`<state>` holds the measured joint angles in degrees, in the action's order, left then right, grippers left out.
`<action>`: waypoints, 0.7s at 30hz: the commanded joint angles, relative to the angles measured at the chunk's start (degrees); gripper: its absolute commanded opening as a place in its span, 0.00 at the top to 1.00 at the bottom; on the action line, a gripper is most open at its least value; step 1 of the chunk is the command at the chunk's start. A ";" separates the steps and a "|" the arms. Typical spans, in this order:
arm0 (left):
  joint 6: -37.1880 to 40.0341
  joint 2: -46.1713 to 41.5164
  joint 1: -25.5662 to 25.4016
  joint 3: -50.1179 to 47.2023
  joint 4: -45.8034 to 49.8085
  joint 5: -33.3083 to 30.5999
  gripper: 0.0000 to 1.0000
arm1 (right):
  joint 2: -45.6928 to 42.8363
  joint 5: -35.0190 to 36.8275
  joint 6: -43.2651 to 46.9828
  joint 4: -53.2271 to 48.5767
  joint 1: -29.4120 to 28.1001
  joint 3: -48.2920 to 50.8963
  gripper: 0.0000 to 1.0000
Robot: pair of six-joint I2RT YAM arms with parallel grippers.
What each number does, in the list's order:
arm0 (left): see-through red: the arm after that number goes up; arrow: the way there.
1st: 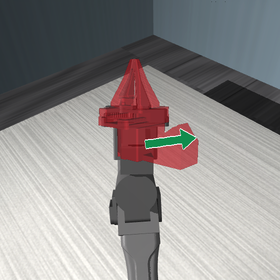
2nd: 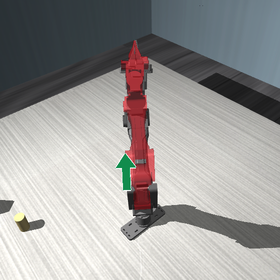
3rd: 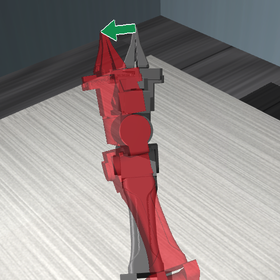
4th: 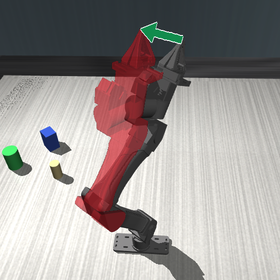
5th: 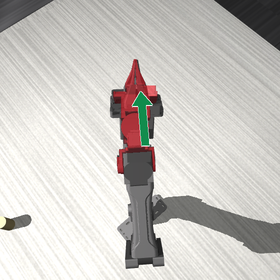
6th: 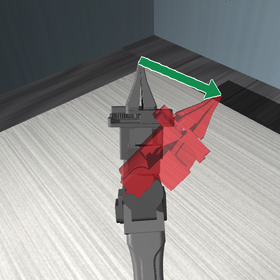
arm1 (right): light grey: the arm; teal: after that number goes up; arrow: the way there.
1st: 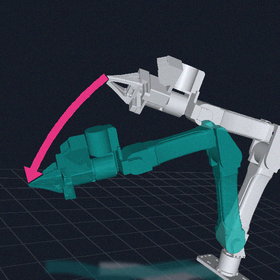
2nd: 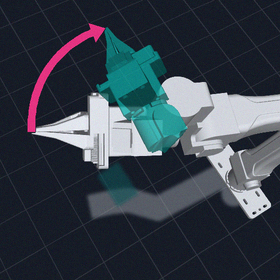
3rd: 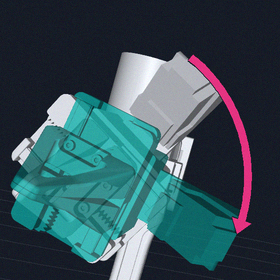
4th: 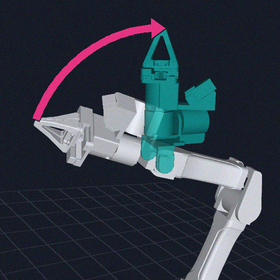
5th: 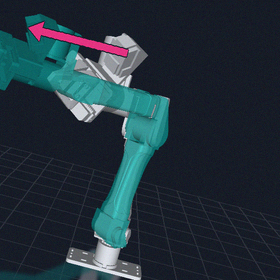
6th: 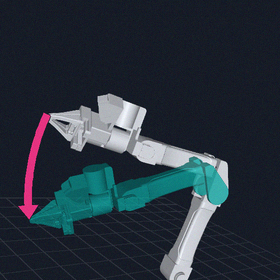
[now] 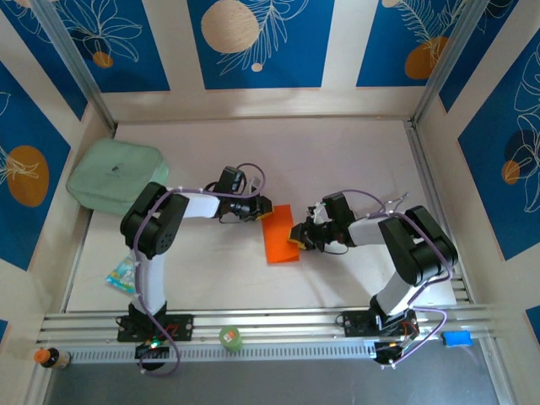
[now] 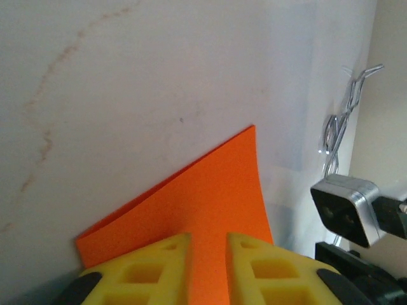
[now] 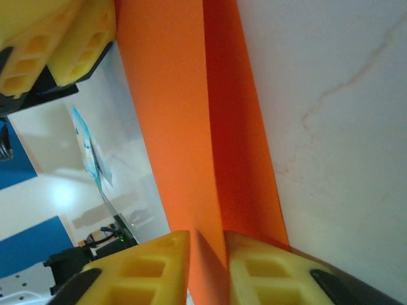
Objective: Fold a paper plane with a square sheet of paper (pick it up from the middle)
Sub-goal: Fold the triangle a second time at the center of the table.
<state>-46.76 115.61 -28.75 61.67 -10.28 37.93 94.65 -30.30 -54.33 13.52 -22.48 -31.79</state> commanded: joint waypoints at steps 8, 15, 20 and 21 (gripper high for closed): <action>4.72 -13.29 -0.60 -0.81 7.38 -4.55 0.56 | 0.96 4.38 -6.24 3.95 -0.92 -1.30 0.96; 8.36 -21.23 -2.22 -5.97 5.98 -9.19 0.59 | 0.40 9.87 -11.76 5.09 -3.08 -1.39 0.95; 11.88 -26.59 -5.31 -10.66 5.36 -15.57 0.63 | 0.21 7.89 -11.08 7.49 -3.82 -1.23 0.90; 12.82 -27.53 -6.13 -11.52 5.32 -16.60 0.64 | 0.29 6.54 -9.61 7.26 -3.59 -1.94 0.87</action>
<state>-37.98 90.94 -33.04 51.96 -5.06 25.98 95.79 -21.74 -64.97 19.42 -25.93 -32.49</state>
